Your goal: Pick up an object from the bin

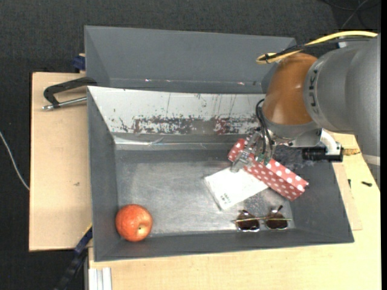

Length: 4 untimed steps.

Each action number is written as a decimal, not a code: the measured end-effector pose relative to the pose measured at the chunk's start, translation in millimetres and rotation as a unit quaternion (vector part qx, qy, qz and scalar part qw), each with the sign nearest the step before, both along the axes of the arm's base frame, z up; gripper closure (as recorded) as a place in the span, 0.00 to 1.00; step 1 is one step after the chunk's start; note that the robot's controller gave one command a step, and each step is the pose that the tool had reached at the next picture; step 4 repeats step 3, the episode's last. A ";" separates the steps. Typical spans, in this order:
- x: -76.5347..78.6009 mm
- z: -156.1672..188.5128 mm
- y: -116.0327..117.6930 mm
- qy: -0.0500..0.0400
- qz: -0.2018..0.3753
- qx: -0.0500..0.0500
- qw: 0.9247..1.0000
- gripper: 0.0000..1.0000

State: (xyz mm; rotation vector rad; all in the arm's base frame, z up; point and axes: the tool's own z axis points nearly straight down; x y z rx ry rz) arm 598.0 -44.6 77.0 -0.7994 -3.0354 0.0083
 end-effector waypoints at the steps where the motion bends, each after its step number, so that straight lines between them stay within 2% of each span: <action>1: 0.0 0.0 0.0 0.000 0.000 0.000 1.000 1.00; 2: -1.2 47.6 1.9 -0.001 0.000 0.002 1.000 1.00; 3: 0.5 78.0 1.0 -0.003 0.001 0.003 1.000 1.00; 4: 0.5 78.0 1.0 -0.003 0.001 0.003 1.000 1.00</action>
Offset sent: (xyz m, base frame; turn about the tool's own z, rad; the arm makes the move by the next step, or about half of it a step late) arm -0.0002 -0.0001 0.0798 0.0000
